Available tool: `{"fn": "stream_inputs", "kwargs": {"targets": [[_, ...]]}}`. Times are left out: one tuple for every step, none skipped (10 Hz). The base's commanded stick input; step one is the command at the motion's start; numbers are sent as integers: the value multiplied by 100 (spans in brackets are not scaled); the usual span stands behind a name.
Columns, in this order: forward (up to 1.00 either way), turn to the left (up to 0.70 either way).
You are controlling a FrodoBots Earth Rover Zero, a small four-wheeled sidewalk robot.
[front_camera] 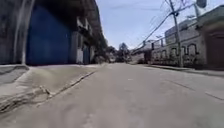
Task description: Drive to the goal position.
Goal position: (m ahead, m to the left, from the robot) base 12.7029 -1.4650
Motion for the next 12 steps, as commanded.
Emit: {"fn": "stream_inputs", "kwargs": {"targets": [[100,0],[100,0],[100,0],[100,0],[100,0],[100,0],[100,0],[100,0],[100,0],[100,0],[100,0],[100,0]]}}
